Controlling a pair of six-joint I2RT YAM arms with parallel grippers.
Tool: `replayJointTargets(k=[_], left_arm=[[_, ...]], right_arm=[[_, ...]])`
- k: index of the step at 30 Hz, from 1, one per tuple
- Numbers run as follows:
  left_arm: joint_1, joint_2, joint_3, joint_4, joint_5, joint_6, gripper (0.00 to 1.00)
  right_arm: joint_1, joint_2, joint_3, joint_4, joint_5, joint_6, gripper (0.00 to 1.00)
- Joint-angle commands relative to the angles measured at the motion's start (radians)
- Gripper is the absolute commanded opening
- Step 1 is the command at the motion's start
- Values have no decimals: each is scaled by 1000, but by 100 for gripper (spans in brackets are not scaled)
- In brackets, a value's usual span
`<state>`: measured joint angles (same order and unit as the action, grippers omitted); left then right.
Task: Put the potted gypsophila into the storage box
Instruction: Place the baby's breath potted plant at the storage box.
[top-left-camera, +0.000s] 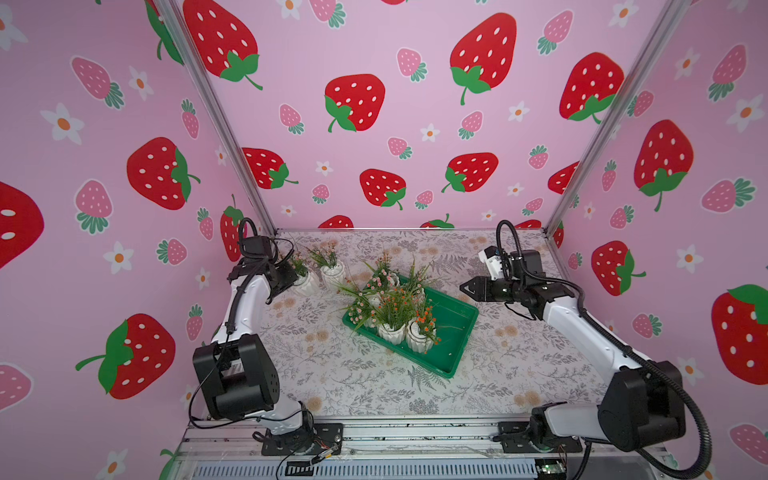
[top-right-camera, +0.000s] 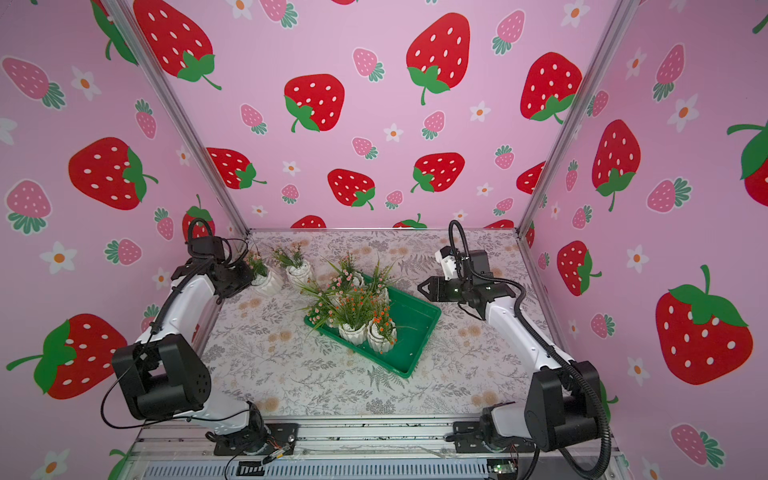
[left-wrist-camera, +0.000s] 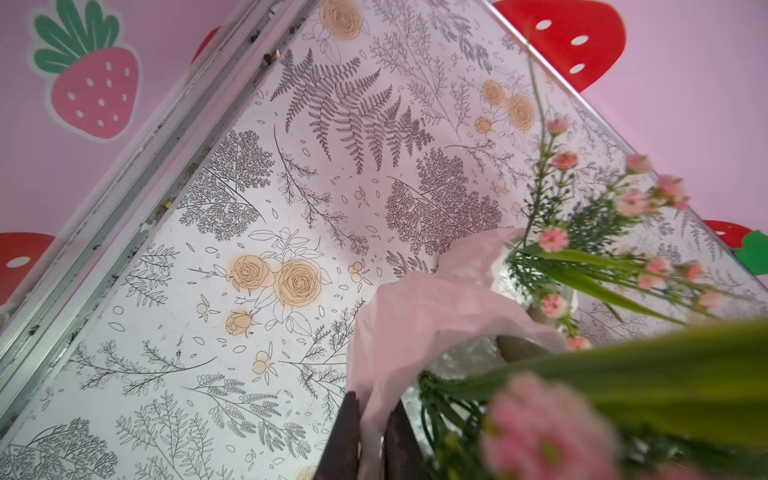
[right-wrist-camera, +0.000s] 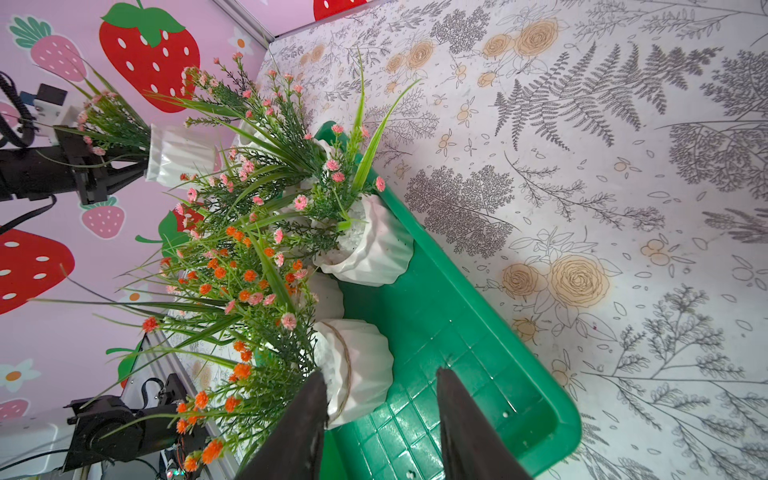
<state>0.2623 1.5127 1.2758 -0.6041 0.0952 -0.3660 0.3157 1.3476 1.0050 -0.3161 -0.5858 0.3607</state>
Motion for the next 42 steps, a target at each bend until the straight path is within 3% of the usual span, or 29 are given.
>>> replayJointTargets(k=[1, 9, 20, 28, 42], left_arm=[[-29, -97, 8, 15, 0, -13, 0], [-134, -231, 58, -14, -18, 20, 0], [-344, -318, 86, 73, 76, 130, 0], [-476, -233, 163, 93, 176, 147, 0], [-709, -35, 319, 110, 211, 220, 0]], right_arm=[[-7, -31, -18, -12, -8, -15, 45], [-9, -69, -29, -11, -23, 1, 46], [-30, -139, -58, -17, -66, 38, 46], [-55, -203, -96, -34, -77, 50, 47], [-96, -245, -112, -108, -92, 56, 47]])
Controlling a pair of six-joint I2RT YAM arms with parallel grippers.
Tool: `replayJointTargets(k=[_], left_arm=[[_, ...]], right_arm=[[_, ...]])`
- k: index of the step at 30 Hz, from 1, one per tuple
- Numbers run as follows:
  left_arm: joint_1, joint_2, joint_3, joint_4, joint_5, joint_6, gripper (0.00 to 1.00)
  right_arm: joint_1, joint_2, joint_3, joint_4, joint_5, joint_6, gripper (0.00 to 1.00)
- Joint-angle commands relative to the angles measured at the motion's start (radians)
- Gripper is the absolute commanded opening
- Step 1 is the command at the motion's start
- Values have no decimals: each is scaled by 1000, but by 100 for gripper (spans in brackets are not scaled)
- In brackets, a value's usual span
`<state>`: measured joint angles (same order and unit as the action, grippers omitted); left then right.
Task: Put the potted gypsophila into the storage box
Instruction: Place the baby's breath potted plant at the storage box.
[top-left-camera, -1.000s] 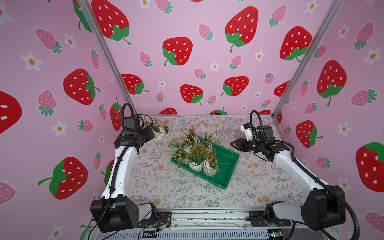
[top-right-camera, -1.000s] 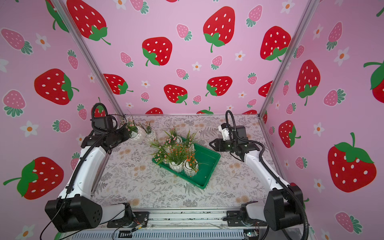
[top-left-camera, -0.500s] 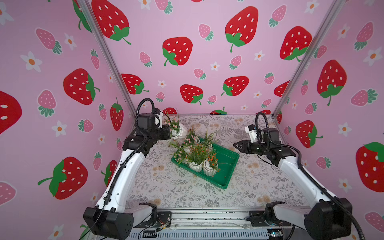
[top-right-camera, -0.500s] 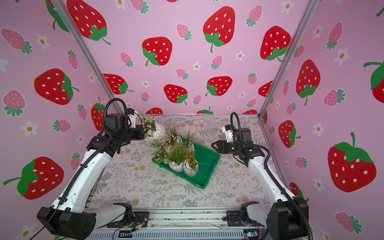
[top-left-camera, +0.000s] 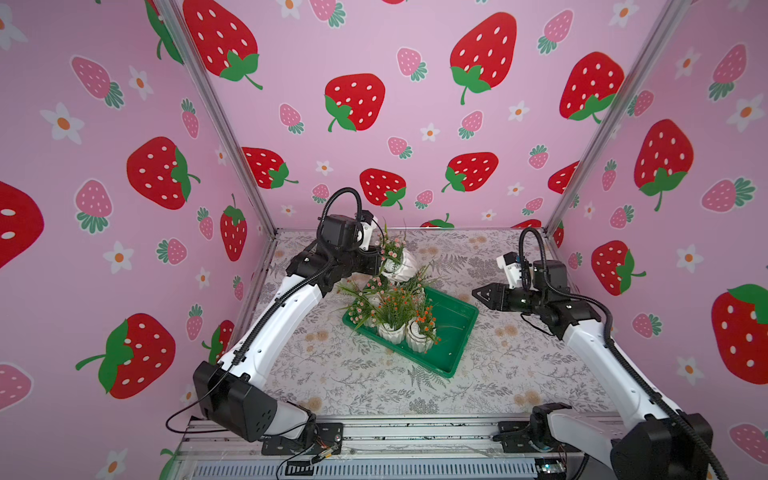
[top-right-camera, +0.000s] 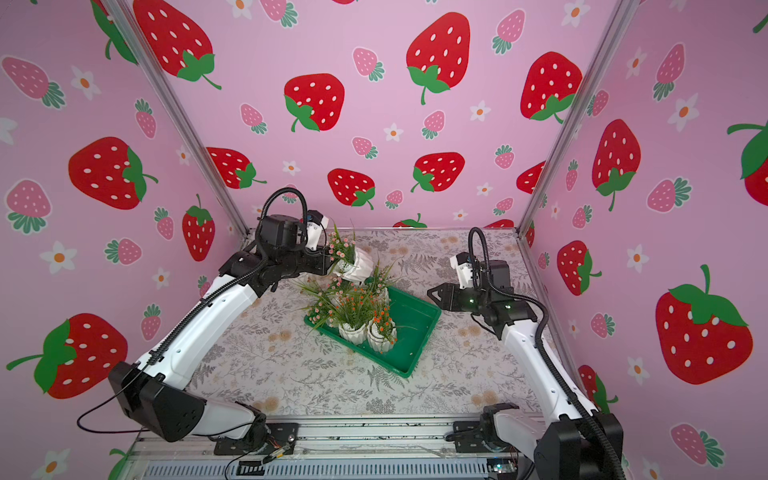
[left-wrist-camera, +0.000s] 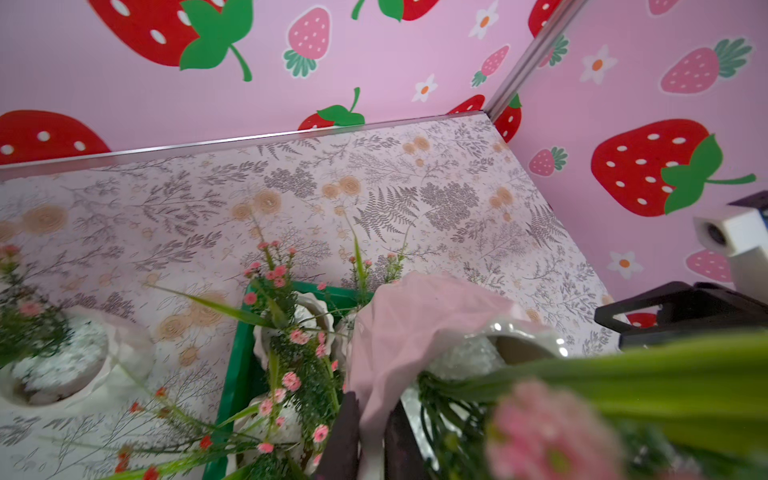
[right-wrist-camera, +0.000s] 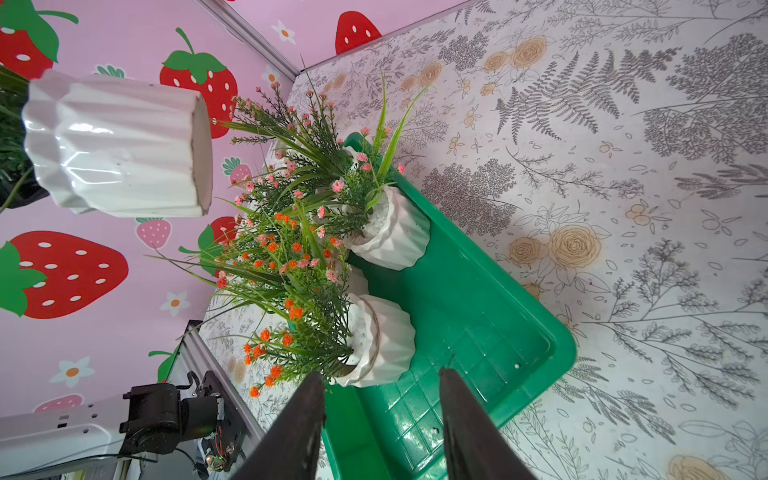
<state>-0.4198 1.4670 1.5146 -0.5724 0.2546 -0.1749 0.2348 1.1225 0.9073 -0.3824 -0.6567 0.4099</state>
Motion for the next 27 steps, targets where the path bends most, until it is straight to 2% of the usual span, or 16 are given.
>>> replayJointTargets(k=[1, 8, 13, 27], left_arm=[[-39, 30, 94, 81, 57, 31, 0], [-125, 175, 215, 41, 75, 72, 0], [-180, 262, 295, -12, 29, 111, 0], [-253, 457, 421, -107, 1, 173, 0]], right_arm=[[-20, -23, -16, -49, -22, 7, 48], [-73, -57, -19, -127, -27, 16, 48], [-116, -110, -24, -215, 59, 29, 50], [-160, -131, -36, -262, 64, -1, 51]])
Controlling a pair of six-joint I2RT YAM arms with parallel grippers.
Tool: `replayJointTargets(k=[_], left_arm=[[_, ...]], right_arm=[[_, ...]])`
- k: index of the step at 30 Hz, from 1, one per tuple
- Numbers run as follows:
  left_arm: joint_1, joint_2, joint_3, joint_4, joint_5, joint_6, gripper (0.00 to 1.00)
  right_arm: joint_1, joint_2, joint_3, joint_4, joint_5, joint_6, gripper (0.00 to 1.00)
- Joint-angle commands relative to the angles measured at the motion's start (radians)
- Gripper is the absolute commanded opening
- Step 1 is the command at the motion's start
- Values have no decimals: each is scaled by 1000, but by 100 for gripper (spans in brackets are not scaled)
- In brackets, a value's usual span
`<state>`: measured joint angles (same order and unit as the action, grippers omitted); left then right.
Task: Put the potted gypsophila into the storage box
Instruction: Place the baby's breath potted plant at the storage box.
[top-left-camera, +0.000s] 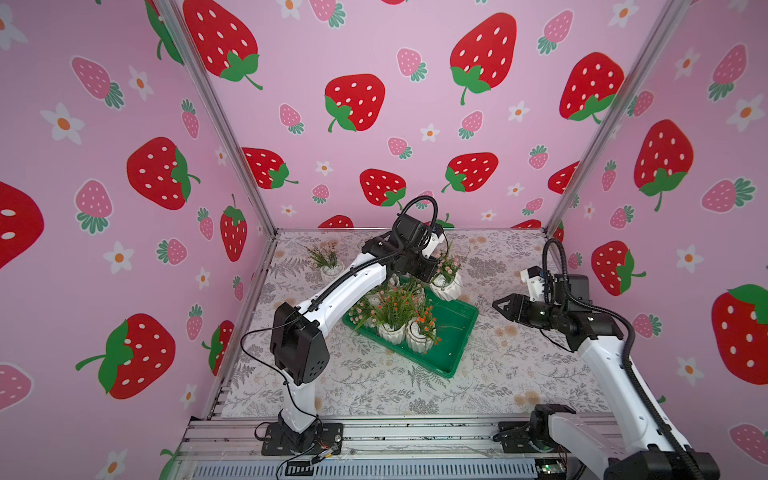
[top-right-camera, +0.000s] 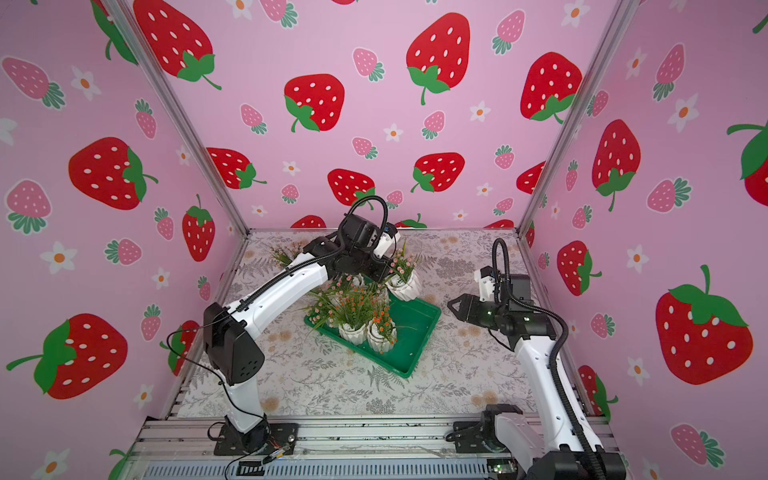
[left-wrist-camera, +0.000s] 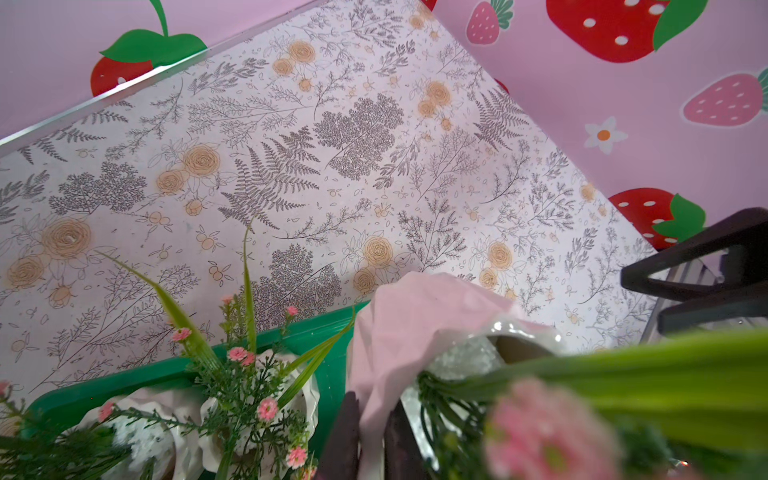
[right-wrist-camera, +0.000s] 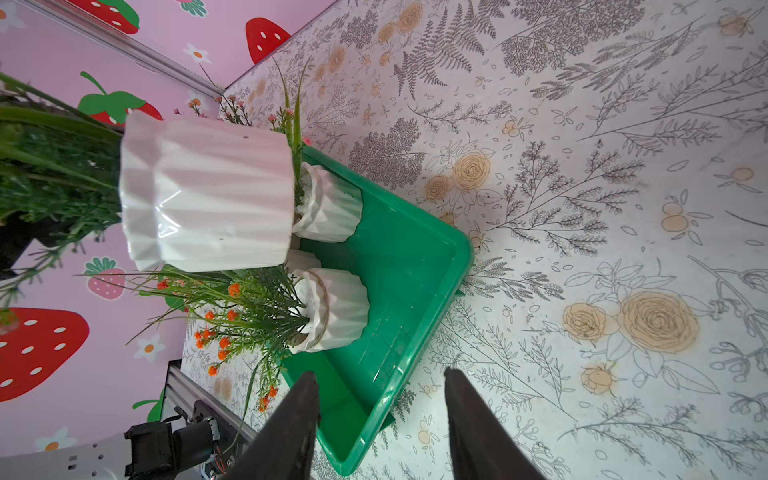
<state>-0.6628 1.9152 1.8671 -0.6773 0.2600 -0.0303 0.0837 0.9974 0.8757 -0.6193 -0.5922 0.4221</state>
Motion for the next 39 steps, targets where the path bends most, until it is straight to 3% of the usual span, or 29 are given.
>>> replayJointTargets(k=[1, 20, 39], left_arm=[[-13, 23, 79, -10, -9, 30, 0], [-37, 162, 123, -85, -67, 99, 0], [-41, 184, 81, -128, -93, 138, 0]], right_arm=[[-11, -6, -6, -26, -2, -14, 51], [-26, 1, -21, -6, -35, -40, 51], [-28, 35, -27, 41, -59, -19, 51]])
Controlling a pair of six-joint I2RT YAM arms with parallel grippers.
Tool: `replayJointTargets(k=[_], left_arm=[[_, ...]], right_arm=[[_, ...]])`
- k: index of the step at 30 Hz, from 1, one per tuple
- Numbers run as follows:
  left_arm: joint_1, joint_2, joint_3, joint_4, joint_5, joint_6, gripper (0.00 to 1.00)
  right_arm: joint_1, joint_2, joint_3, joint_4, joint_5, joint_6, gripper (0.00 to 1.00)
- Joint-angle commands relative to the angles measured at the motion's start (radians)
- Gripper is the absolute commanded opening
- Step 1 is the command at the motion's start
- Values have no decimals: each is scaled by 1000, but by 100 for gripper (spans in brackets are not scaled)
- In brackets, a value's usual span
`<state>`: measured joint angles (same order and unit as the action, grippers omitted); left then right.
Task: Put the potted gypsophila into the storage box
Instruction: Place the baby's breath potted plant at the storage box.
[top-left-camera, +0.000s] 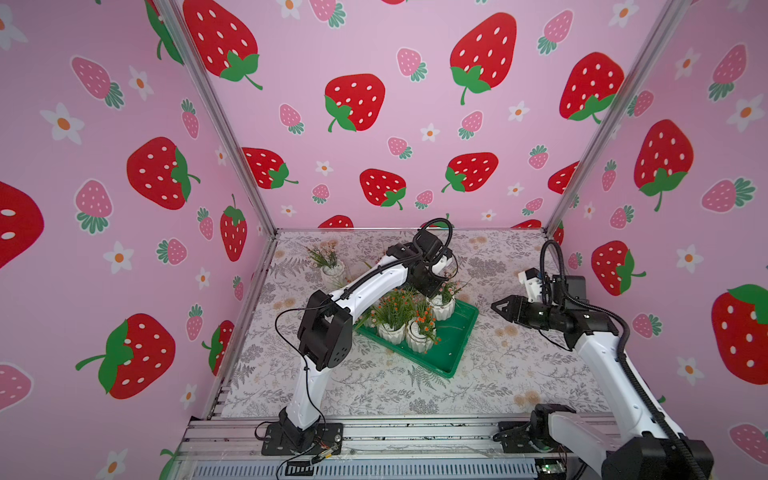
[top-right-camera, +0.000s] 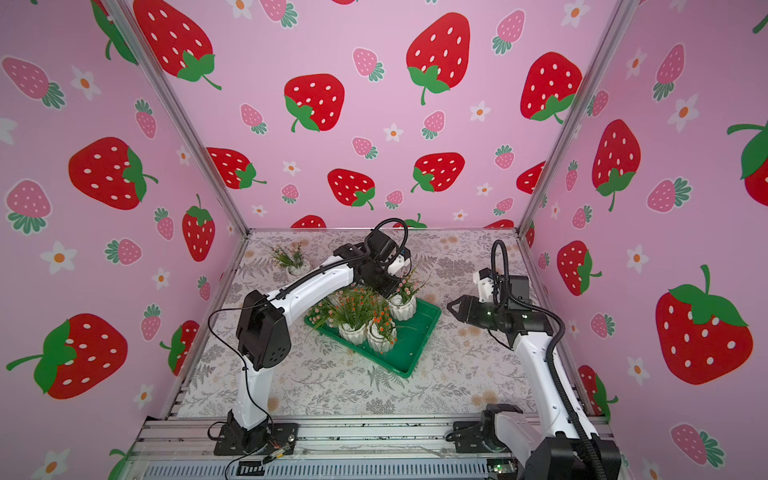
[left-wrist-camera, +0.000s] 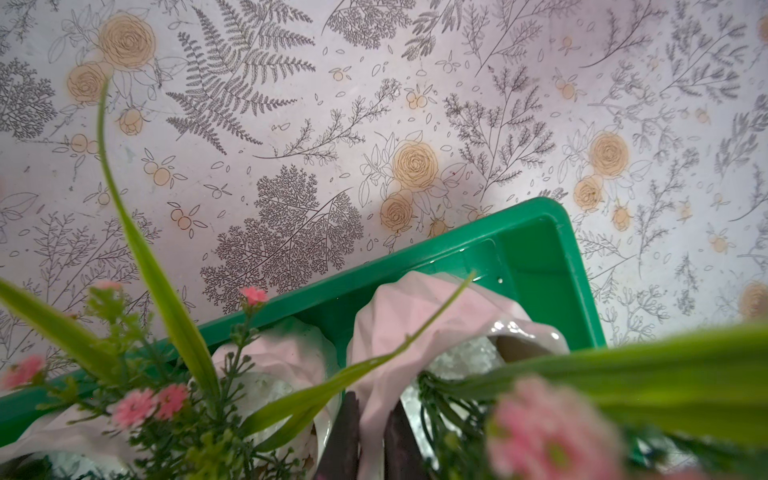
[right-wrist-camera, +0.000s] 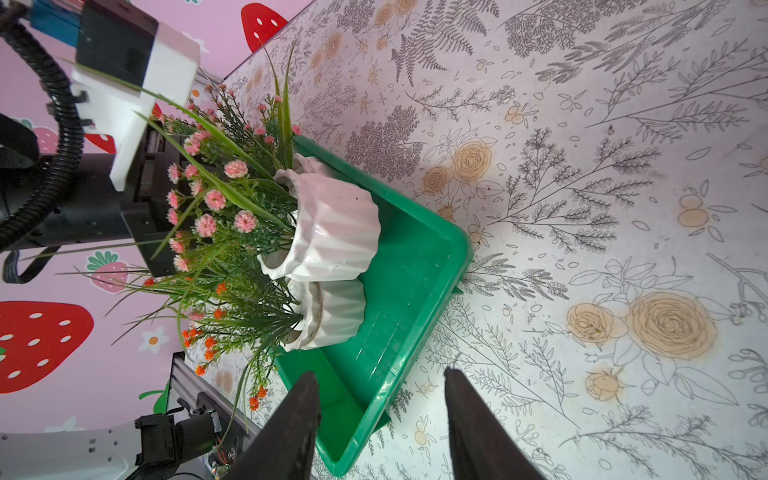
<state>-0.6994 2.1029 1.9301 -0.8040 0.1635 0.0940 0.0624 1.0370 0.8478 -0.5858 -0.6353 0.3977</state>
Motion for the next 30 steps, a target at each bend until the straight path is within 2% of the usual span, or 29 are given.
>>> replayJointTargets(k=[1, 14, 20, 30], left_arm=[[-5, -3, 18, 2, 2, 14, 0], [-9, 10, 32, -47, -20, 37, 0], [-18, 21, 27, -87, -122, 61, 0], [-24, 65, 17, -61, -145, 44, 0]], right_arm=[[-6, -9, -2, 7, -17, 7, 51], [-6, -26, -29, 19, -9, 9, 51], [-6, -3, -31, 34, -28, 1, 51], [-6, 19, -50, 62, -33, 9, 51]])
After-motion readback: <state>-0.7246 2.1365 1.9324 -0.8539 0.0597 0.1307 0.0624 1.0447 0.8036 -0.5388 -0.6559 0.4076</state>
